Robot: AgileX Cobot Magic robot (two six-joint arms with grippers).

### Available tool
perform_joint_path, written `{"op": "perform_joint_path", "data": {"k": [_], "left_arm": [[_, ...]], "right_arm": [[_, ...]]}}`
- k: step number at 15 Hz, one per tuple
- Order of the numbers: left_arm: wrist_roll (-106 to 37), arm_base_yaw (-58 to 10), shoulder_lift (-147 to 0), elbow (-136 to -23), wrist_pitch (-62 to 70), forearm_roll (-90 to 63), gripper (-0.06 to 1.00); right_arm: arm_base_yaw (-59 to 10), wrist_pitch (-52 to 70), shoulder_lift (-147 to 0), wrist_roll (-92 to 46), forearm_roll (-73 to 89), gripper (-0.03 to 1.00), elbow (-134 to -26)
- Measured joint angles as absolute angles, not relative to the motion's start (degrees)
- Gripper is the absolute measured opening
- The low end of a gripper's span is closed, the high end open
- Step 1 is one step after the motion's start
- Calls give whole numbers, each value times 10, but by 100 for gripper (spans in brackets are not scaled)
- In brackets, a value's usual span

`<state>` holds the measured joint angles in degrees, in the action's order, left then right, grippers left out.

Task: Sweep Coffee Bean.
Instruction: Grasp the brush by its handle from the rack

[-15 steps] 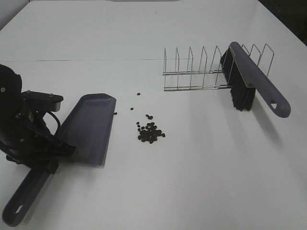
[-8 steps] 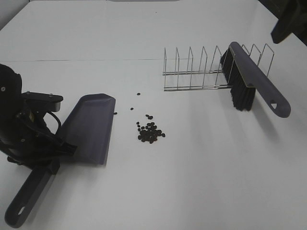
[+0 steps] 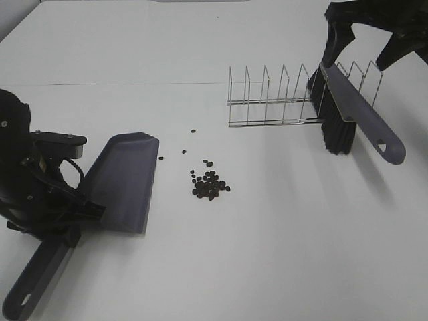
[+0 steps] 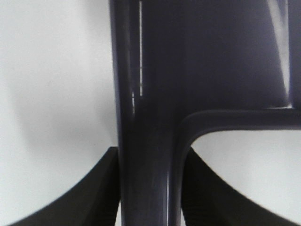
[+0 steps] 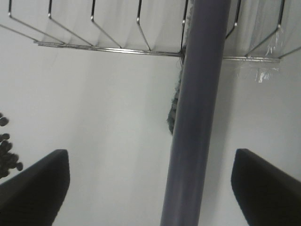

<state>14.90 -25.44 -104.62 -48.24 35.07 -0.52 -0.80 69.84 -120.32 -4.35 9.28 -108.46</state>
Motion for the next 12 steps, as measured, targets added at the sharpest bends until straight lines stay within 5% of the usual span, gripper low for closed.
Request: {"op": "perform_joint_path", "data": {"k": [12], "left_arm": [[149, -254, -1046, -482, 364, -5, 32]], "right_arm": [[38, 698, -1322, -96, 137, 82, -1130]]}}
